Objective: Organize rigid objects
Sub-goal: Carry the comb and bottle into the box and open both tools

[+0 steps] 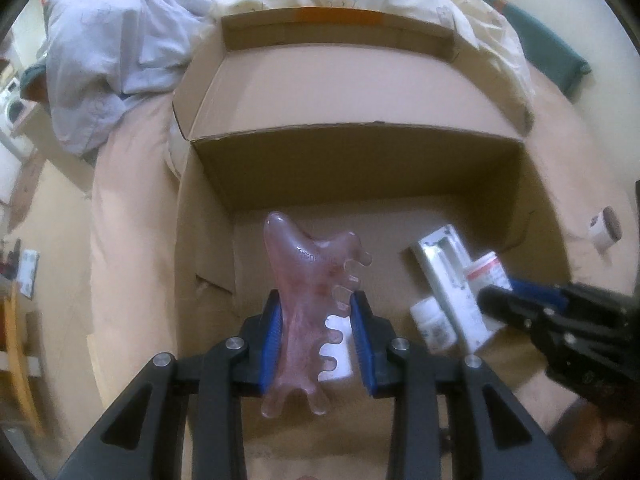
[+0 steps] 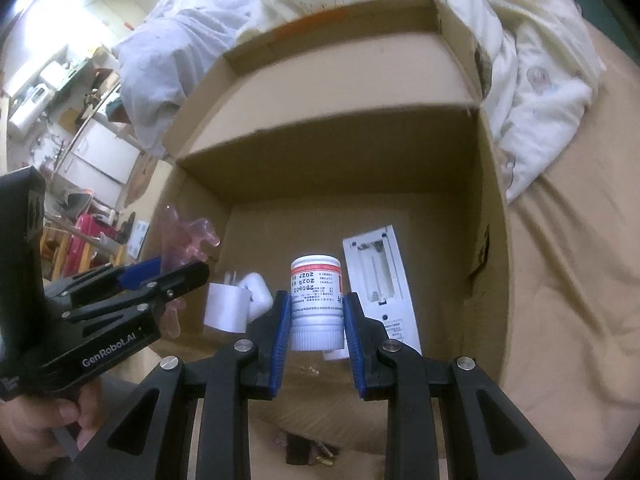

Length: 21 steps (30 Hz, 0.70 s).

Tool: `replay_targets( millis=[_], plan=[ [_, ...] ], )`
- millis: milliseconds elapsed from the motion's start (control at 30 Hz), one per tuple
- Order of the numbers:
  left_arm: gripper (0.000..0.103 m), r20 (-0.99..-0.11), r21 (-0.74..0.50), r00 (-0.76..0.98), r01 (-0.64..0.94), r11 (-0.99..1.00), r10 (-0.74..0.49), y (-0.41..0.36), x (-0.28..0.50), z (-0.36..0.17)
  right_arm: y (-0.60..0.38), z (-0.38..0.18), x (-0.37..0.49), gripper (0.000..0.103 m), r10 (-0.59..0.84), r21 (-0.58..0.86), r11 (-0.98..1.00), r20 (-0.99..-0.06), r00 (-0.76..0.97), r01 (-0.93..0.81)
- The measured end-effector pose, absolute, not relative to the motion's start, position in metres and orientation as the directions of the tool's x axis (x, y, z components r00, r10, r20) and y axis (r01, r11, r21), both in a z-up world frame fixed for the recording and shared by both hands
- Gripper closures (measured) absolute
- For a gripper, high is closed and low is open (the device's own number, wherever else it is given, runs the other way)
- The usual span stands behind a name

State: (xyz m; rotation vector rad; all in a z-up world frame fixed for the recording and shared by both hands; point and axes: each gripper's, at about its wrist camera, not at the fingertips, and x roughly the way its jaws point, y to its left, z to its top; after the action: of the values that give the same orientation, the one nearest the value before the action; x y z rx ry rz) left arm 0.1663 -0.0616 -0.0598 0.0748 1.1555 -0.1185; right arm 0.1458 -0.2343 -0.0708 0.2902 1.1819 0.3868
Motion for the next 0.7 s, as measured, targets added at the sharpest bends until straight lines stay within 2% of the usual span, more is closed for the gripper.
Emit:
replay_targets(
  millis=[700],
  plan=[
    [0.073, -0.940, 0.040, 0.341, 0.180, 0.983, -0.024, -0.074, 0.165, -0.089, -0.214, -0.087, 0.153, 0.075, 0.361, 0.340, 0.932, -0.902, 0.235, -0.125]
  ],
)
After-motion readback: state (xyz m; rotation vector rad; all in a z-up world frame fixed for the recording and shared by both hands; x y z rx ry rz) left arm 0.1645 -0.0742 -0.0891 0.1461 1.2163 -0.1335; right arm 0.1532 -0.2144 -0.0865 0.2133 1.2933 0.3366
